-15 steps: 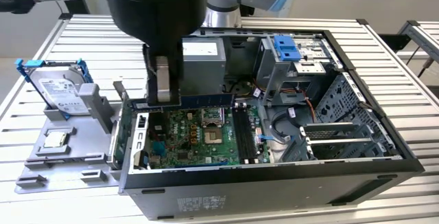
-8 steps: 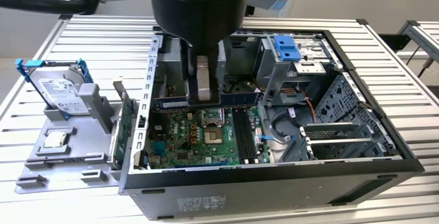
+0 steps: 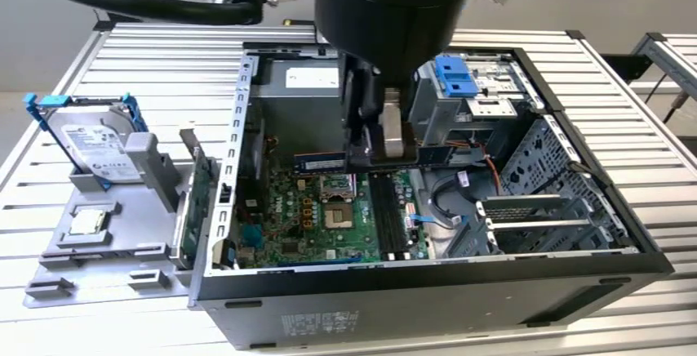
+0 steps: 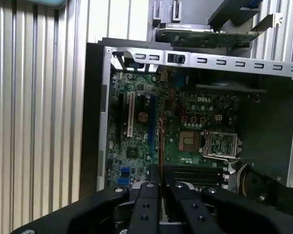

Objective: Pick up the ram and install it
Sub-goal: 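Pick up the ram and move it above insertion slot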

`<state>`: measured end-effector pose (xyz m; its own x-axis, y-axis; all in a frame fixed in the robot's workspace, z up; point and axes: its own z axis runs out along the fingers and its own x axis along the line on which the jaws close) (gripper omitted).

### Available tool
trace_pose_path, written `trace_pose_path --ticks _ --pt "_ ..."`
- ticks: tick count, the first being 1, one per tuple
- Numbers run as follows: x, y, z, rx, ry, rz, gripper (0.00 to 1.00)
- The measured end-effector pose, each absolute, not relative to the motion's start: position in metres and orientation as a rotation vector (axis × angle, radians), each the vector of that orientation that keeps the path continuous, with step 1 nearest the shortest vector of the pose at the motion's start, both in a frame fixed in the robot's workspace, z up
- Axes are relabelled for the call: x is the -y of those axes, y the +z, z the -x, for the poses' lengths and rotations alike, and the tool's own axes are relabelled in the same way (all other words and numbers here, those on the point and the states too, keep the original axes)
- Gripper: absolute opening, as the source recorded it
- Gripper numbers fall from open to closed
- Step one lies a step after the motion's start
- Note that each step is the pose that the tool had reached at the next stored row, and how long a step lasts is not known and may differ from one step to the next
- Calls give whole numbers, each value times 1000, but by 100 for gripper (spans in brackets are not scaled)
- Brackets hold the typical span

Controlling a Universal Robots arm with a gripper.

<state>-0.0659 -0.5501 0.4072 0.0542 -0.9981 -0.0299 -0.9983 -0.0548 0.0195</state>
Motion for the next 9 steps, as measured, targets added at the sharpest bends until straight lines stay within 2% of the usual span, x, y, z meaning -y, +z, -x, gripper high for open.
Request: trace_pose_path --ticks 9 --pt "550 407 35 -2165 55 2267 0"
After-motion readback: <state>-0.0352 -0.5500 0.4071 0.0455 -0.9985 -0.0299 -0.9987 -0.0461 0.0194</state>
